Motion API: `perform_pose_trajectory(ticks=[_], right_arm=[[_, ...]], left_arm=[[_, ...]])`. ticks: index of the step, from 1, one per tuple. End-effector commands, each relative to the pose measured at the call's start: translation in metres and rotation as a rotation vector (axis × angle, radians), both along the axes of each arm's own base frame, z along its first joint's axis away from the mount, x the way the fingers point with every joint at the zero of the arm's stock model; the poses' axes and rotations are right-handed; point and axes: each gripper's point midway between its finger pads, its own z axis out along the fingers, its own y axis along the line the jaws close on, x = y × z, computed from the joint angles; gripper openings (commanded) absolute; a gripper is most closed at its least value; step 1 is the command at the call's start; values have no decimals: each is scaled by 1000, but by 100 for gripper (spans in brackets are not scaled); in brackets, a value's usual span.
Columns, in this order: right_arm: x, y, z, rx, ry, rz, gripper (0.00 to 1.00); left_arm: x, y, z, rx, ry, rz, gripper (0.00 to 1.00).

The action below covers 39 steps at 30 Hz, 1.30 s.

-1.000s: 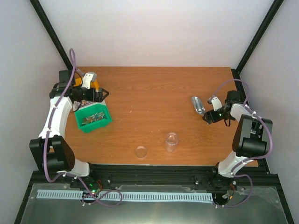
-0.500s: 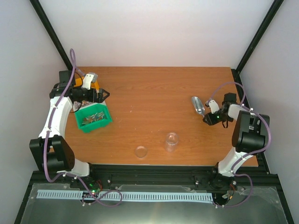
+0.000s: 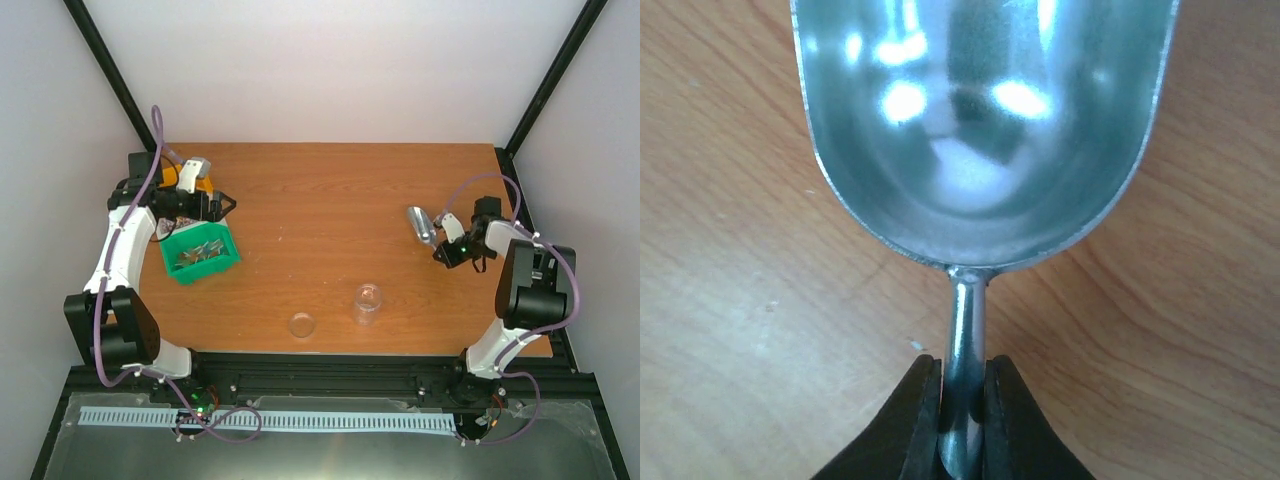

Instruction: Pack the candies

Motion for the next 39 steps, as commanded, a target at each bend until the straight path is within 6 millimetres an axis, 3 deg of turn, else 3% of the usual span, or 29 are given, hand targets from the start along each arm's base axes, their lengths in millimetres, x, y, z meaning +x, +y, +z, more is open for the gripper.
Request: perform_pose_trajectory(ticks=[1, 6, 11, 18, 21, 26, 35, 39], right_arm=[[4, 21, 55, 39, -89, 119, 3], [-7, 59, 107, 32, -154, 279, 3], [-30, 110, 154, 14, -203, 454, 3], [-59, 169, 195, -22, -277, 639, 3], [-74, 192, 204, -21, -283, 706, 3], [-101, 228, 199, -57, -277, 817, 3], [-122, 264, 197, -47, -264, 903, 3], [-130, 272, 197, -34, -259, 926, 3]], left_arm=[[-3, -8, 5, -11, -18, -69, 100], [-9, -14, 20, -6, -43, -140, 100], [-19, -23, 48, 3, -100, -236, 100], [-39, -44, 80, 23, -162, -371, 100], [-49, -61, 85, 37, -172, -437, 100], [-69, -95, 90, 43, -184, -540, 100], [-108, -149, 85, 91, -229, -716, 91], [-116, -164, 70, 122, -197, -765, 83]])
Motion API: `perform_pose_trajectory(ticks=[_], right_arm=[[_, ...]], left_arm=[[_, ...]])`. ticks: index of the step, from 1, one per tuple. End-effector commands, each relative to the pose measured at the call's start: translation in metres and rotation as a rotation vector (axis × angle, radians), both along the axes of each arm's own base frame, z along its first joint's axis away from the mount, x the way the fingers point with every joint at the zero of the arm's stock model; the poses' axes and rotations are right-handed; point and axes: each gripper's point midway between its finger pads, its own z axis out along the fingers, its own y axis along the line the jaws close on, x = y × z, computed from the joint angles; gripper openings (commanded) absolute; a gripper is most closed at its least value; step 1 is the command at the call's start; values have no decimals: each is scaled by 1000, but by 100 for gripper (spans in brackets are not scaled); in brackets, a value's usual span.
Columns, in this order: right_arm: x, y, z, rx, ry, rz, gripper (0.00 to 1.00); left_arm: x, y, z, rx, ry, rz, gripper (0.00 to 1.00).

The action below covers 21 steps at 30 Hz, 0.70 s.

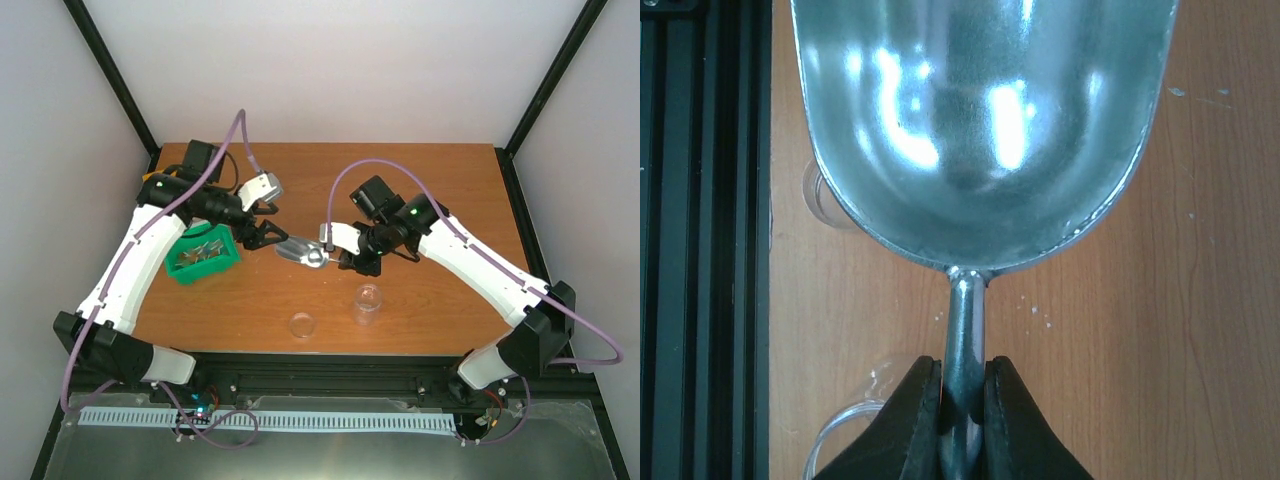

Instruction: Pack the candies

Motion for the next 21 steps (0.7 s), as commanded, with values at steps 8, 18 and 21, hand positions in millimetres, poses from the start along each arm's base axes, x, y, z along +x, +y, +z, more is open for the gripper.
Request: perform_pose_trajectory(ticks=[8, 18, 21], right_arm=[[-17, 18, 13, 33, 17, 39, 3], [-21, 20, 18, 56, 23, 46, 3], [-21, 21, 19, 62, 24, 51, 3]], left_arm=[[-10, -35, -30, 92, -32, -93, 70], [-17, -39, -48, 96, 15, -132, 32], [-21, -39, -51, 97, 26, -150, 20]])
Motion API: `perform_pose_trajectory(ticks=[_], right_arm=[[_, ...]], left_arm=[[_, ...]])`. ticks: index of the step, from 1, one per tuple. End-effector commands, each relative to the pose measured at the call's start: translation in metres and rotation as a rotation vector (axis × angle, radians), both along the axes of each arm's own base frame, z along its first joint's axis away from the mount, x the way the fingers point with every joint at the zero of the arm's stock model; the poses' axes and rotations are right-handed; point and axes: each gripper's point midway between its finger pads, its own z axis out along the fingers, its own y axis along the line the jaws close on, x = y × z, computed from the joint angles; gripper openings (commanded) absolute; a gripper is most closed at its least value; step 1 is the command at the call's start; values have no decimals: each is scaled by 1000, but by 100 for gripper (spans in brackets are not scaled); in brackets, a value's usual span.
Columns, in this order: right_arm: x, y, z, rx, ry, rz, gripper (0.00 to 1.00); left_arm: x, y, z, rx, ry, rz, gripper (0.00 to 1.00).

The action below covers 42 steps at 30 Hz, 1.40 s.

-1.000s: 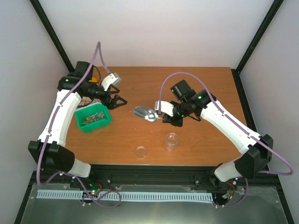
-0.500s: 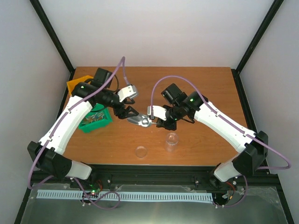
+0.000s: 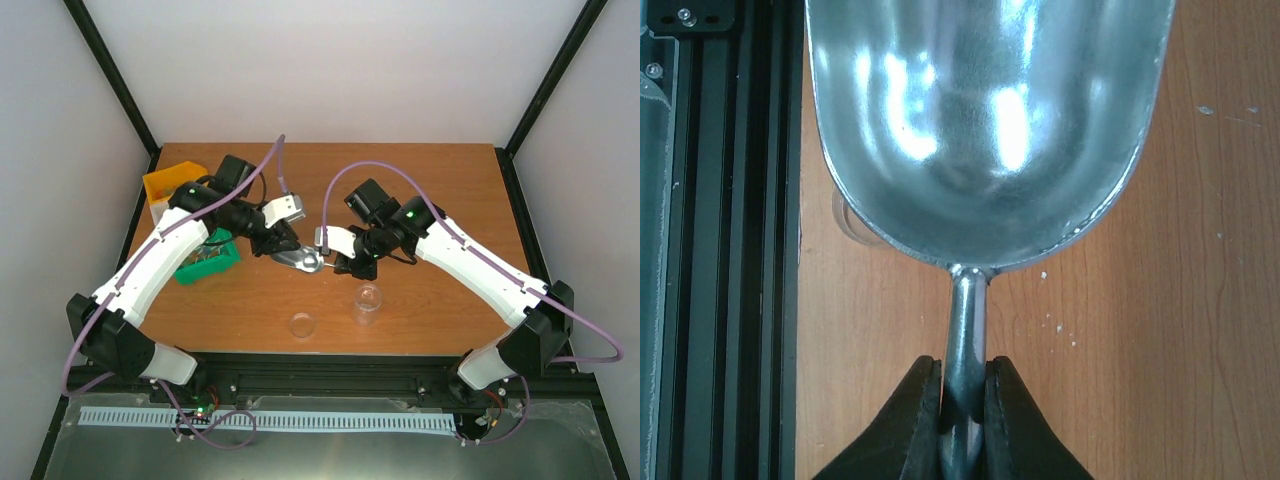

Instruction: Pack the candies

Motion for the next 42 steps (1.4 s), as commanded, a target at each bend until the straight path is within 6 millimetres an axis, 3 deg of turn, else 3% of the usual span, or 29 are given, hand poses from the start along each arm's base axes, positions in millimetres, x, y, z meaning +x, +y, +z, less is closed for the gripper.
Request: perform_pose_trajectory(ticks=[1, 4, 5, 11, 16, 22, 26, 30, 35, 42], right_arm=[[-6, 8, 17, 53, -5, 27, 3], [-5, 8, 21, 64, -20, 25, 3], [-4, 9, 23, 73, -27, 25, 5], [2, 2, 53, 282, -7, 6, 54], [3, -3, 81, 448, 47, 8, 68], [-2, -4, 90, 525, 109, 27, 66], [-8, -2, 101, 583, 129, 47, 55], [-9, -2, 108, 606, 128, 53, 44], [-11, -5, 117, 637, 112, 54, 44], [-8, -7, 118, 645, 116, 38, 31]], left_arm=[[-5, -5, -3, -11, -1, -45, 16], [-6, -6, -1, -26, -1, -39, 2], [-7, -7, 0, -38, 3, -41, 1], [-1, -11, 21, -247, 74, -7, 1], [4, -14, 40, -381, 102, -8, 1], [-8, -15, 62, -469, 62, -31, 1], [-13, -15, 67, -495, 69, -50, 1], [-16, -15, 68, -504, 74, -57, 1], [-15, -15, 66, -500, 74, -56, 1], [-13, -16, 67, -507, 76, -52, 1]])
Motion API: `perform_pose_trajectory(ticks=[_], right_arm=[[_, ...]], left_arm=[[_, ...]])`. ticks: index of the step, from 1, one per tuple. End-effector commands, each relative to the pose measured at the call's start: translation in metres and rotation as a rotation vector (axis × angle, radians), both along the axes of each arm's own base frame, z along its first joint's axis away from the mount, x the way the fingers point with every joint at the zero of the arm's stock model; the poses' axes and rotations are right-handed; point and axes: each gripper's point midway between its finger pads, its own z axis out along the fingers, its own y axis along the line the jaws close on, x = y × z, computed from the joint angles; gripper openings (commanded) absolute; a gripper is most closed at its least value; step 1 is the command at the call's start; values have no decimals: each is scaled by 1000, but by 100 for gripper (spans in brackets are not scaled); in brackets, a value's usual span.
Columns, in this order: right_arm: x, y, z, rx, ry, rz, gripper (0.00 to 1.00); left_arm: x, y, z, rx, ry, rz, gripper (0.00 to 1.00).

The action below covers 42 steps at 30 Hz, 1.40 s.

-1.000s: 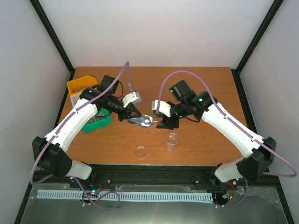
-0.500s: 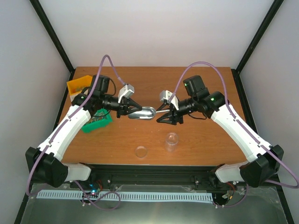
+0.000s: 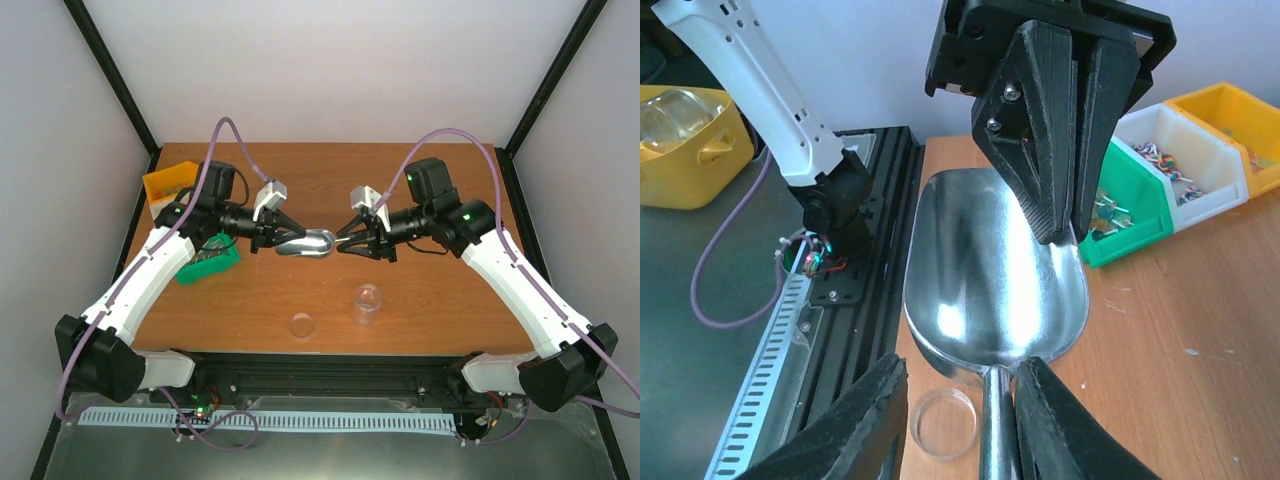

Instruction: Pack the candies

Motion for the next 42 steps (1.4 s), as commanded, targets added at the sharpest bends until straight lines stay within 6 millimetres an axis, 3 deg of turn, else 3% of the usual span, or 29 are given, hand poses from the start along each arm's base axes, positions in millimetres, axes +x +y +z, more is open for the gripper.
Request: perform_pose_trajectory(ticks=[1, 9, 23, 24, 27, 28, 33, 36, 42], right_arm=[[-2, -1, 3, 21, 5, 7, 32], [2, 0, -3, 10, 16, -4, 34], [2, 0, -4, 4, 16, -2, 3], [1, -1, -3, 4, 8, 4, 3], [6, -5, -4, 3, 9, -23, 3], [10, -9, -4, 3, 13, -40, 3], [28, -31, -6, 12, 42, -104, 3], [34, -43, -16, -15, 44, -145, 3], [44, -64, -33, -38, 52, -230, 3]], left_arm=[[-2, -1, 15, -43, -26, -15, 1], [-3, -2, 16, -51, -23, -17, 1], [4, -2, 9, -30, -13, 4, 2], [6, -1, 7, -16, -10, 16, 8], [20, 5, -3, 71, 6, 86, 56], [24, 8, -5, 92, 14, 97, 62], [59, 43, -27, 223, 58, 234, 76], [84, 74, -44, 306, 62, 341, 78], [152, 161, -77, 476, 137, 702, 86]])
